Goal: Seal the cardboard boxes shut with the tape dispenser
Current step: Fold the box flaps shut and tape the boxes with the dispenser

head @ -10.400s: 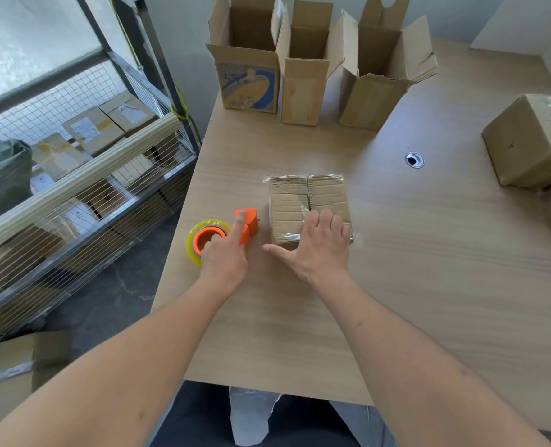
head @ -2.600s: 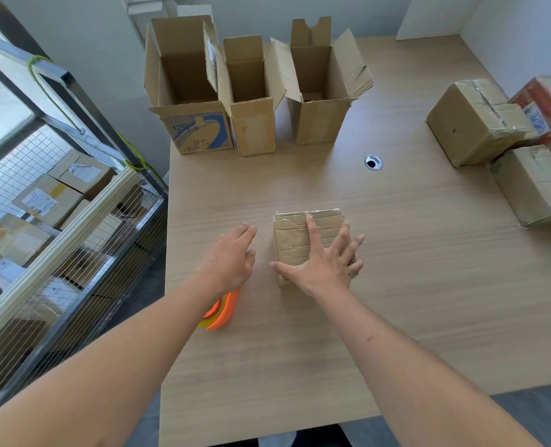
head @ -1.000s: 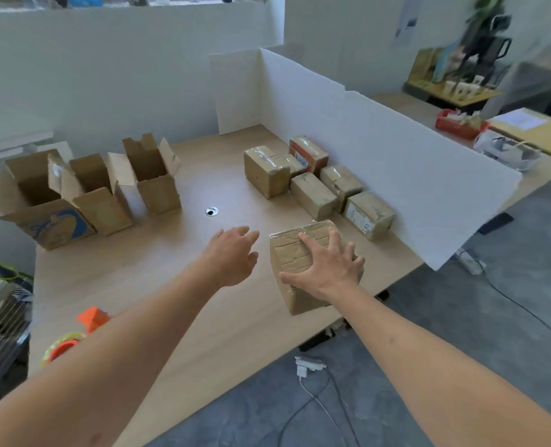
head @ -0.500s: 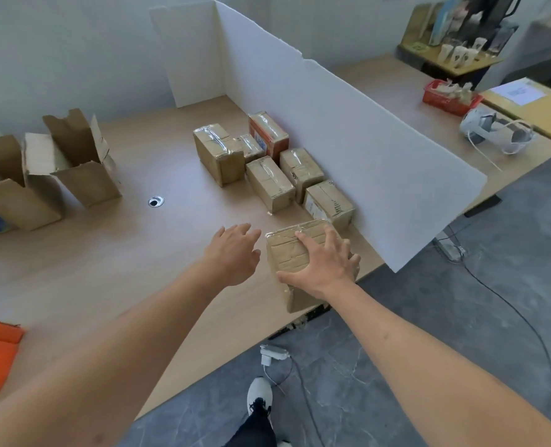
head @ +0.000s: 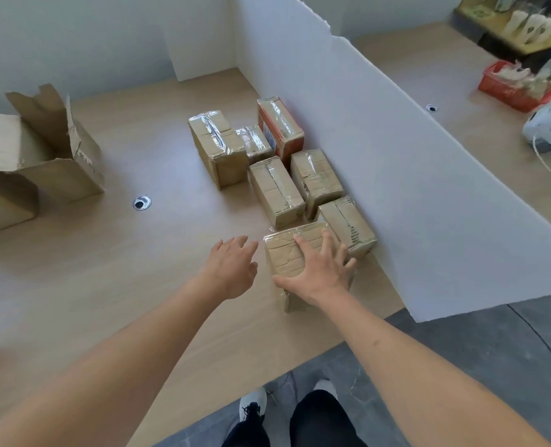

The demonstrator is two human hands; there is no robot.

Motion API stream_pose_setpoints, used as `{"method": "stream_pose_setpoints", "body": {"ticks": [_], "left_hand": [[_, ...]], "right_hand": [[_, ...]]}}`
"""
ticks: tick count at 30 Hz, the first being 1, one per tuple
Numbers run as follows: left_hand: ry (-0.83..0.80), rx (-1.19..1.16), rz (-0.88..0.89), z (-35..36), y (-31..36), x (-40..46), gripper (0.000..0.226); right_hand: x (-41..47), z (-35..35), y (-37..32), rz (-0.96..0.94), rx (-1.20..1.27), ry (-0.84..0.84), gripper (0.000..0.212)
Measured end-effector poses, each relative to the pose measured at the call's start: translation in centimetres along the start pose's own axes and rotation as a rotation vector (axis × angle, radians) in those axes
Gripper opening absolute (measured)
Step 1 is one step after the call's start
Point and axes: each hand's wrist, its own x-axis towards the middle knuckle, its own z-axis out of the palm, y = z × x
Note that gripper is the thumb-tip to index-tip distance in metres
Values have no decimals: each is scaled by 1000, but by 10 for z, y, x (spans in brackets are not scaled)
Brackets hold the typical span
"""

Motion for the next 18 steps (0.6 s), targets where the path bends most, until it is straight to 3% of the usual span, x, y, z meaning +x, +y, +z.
{"method": "stream_pose_setpoints", "body": {"ticks": [8, 18], "left_hand": [[24, -97, -175, 14, 20, 60, 45], [21, -162, -338, 21, 48, 79, 43]], "right_hand": [[79, 13, 17, -114, 1, -34, 110], [112, 20, 35, -237, -94, -254, 93]]}}
